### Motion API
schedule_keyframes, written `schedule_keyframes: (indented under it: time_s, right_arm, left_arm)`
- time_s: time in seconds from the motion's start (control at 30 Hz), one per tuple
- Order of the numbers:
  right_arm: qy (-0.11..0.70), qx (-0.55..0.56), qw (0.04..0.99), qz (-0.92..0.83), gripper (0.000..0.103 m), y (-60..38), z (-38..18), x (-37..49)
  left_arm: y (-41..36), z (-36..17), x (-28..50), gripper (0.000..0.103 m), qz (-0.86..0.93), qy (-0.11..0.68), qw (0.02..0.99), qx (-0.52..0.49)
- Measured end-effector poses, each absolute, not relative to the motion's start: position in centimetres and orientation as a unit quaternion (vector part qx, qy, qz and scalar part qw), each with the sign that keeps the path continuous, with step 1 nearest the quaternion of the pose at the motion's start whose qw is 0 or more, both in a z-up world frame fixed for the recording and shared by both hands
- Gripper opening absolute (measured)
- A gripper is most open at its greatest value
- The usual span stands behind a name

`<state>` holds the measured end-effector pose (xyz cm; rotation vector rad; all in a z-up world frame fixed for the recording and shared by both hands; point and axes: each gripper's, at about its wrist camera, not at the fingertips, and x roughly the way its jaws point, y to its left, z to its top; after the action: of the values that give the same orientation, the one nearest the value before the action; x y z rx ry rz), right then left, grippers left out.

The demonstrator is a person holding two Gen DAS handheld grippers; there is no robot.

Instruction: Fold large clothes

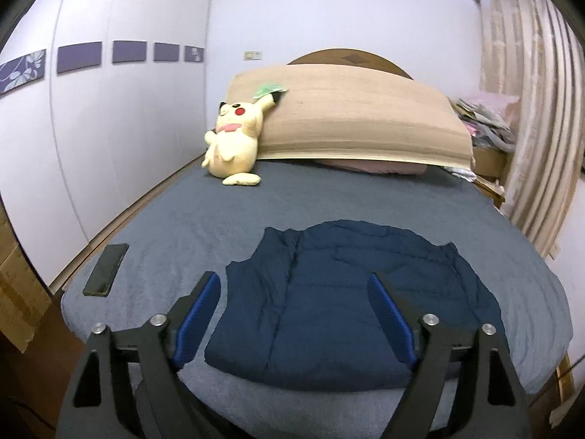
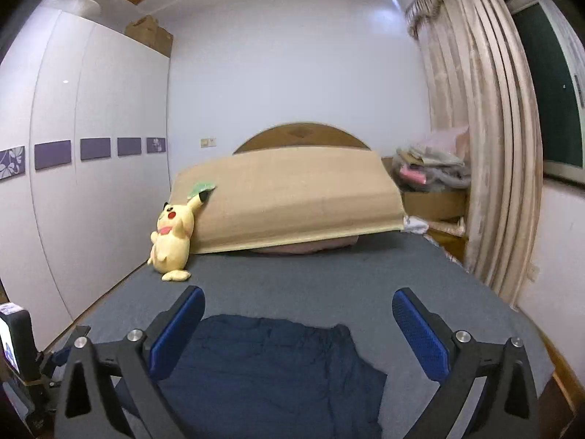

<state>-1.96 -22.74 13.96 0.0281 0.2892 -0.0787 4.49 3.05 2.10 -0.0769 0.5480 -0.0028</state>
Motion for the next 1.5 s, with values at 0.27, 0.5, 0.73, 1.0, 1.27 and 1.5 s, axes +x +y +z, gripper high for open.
schedule_keyframes:
  time_s: [0.27,0.5,0.73,1.0,1.27,1.5]
  right_arm:
    - [0.275,0.053,0.96,-0.007,0.103,-21.0,2.7,-0.2]
    - [0.32,0.063,0.945,-0.019,0.103,-20.5,-1.0,0.3]
    - [0.323,0.049,0.945,-0.017,0.103,-19.3,-1.3,0.3]
    - [0.314,0.045,0.948,-0.028,0.103,-19.3,-0.7,0.2]
    - [0.31,0.038,0.949,-0.036,0.103,-19.3,-0.4,0.2]
    - [0.308,0.032,0.95,-0.042,0.103,-19.3,-0.2,0.2]
  left_arm:
    - [1.6,0.6,4.5,0.084,-0.008,0.288,0.958,-0.009]
    - [0.6,-0.4,3.8,0.084,-0.017,0.297,0.955,-0.002]
    - [0.5,-0.9,3.7,0.084,-0.015,0.303,0.953,0.0]
    - [0.3,-1.4,3.7,0.084,-0.012,0.308,0.951,0.006]
    - [-0.1,-1.5,3.5,0.084,-0.01,0.31,0.951,0.018]
    - [0.1,-1.7,3.6,0.084,0.001,0.313,0.95,0.02]
